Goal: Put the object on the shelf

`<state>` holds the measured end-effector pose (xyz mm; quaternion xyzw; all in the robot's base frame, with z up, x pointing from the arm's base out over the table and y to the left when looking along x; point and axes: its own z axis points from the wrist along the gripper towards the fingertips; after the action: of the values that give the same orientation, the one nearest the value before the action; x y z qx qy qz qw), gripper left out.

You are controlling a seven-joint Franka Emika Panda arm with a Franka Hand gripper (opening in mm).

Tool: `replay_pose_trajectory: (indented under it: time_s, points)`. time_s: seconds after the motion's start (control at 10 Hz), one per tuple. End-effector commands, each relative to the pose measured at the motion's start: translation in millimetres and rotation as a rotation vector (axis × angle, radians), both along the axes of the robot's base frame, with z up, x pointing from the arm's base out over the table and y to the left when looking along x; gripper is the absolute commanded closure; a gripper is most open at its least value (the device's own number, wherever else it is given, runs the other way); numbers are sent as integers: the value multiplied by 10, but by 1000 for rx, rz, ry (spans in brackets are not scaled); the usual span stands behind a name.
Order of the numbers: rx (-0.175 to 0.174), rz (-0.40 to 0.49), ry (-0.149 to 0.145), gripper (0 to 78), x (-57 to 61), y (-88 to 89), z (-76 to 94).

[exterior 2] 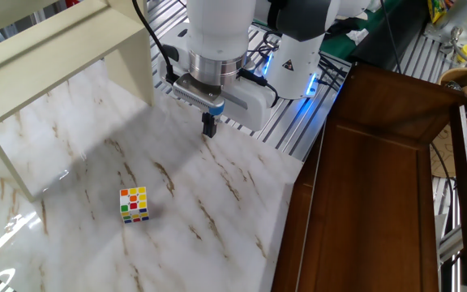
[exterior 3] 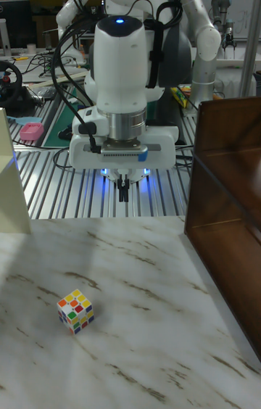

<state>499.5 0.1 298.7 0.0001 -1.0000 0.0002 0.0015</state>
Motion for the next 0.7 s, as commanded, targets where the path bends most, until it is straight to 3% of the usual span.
replay_pose_trajectory:
  time_s: [0.1, 0.2, 0.5, 0.7]
  points:
    - [101, -272, 65, 776, 0, 0, 0]
    - [80, -267, 63, 776, 0, 0, 0]
    - [80, -268, 66, 776, 6, -3, -7]
    - [78, -267, 58, 776, 70, -34, -74]
